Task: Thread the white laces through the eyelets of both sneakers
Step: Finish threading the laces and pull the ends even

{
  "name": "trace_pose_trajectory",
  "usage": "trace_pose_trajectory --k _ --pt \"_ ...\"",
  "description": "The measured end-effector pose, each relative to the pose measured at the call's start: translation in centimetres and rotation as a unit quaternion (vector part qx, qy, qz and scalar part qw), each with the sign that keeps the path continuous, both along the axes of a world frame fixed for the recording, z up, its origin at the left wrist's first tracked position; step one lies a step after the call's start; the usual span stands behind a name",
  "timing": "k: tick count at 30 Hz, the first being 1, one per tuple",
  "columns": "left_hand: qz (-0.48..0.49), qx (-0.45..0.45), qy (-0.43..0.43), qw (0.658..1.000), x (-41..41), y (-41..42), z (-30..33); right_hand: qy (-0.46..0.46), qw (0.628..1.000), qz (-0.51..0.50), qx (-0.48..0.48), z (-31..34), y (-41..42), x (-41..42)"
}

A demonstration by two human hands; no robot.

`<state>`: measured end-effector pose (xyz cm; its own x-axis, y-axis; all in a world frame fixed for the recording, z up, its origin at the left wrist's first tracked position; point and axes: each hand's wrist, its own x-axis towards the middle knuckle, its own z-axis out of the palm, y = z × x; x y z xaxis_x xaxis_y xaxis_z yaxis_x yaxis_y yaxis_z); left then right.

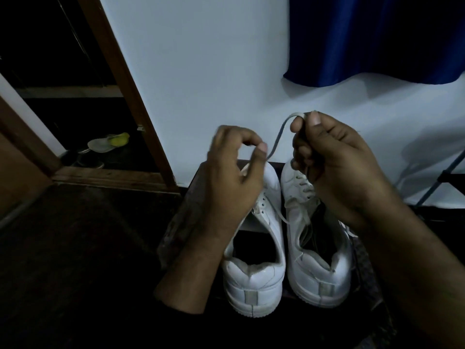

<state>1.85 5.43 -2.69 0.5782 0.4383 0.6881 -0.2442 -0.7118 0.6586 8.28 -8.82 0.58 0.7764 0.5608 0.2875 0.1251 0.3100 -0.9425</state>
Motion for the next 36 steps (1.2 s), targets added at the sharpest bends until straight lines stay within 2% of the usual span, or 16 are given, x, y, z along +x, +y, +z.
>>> trace_pose_trajectory --k 3,5,7,10,14,16,18,20,22,24,26,29,31,32,34,36 --pt "-0.146 -0.001 0.057 0.988 -1.5 -1.5 1.4 0.034 0.998 0.041 0.040 0.6 0.1 -0.5" --pt "-0.160 -0.007 0.121 0.980 -2.1 -2.1 1.6 0.057 0.994 0.065 0.067 0.9 0.1 -0.6" --pt "-0.196 -0.062 0.158 0.966 -1.8 -2.1 1.3 0.100 0.983 0.094 0.123 1.0 0.1 -0.4" --pt "-0.274 -0.190 0.164 0.929 -0.7 -2.0 0.3 0.180 0.952 0.152 0.197 0.8 0.0 0.1" --pt "-0.316 -0.267 0.134 0.900 -0.2 -1.9 -0.3 0.204 0.950 0.146 0.186 0.4 0.2 0.4" --pt "-0.307 -0.286 0.124 0.899 -0.2 -1.8 0.0 0.162 0.974 0.091 0.130 0.3 -0.1 0.7" --pt "-0.286 -0.320 0.098 0.898 -0.3 -1.5 0.2 0.069 0.997 -0.006 0.031 -0.1 -0.3 1.1" --pt "-0.264 -0.367 0.059 0.890 -0.1 -0.9 0.3 -0.034 0.990 -0.115 -0.069 -0.6 -0.5 1.6" --pt "-0.238 -0.381 0.034 0.893 0.2 0.1 -0.1 -0.133 0.957 -0.201 -0.163 -1.0 -1.0 2.2" --pt "-0.210 -0.377 0.029 0.902 0.4 0.9 -0.5 -0.220 0.906 -0.247 -0.264 -1.4 -1.7 2.9" --pt "-0.192 -0.355 0.036 0.914 0.5 1.2 -0.8 -0.279 0.855 -0.256 -0.354 -1.8 -2.2 3.6" --pt "-0.200 -0.332 0.052 0.920 0.6 0.7 -1.0 -0.314 0.806 -0.220 -0.450 -2.2 -1.8 3.6" --pt "-0.217 -0.315 0.070 0.921 0.5 0.2 -0.9 -0.341 0.775 -0.225 -0.482 -2.0 -1.1 2.7" --pt "-0.225 -0.306 0.077 0.922 0.5 0.0 -0.9 -0.365 0.771 -0.228 -0.470 -1.8 -0.8 2.1" --pt "-0.244 -0.291 0.086 0.921 0.4 -0.2 -0.7 -0.408 0.791 -0.196 -0.411 -1.3 -0.1 1.1" --pt "-0.261 -0.288 0.084 0.918 0.3 -0.1 -0.5 -0.385 0.841 -0.137 -0.355 -1.4 0.5 0.4"
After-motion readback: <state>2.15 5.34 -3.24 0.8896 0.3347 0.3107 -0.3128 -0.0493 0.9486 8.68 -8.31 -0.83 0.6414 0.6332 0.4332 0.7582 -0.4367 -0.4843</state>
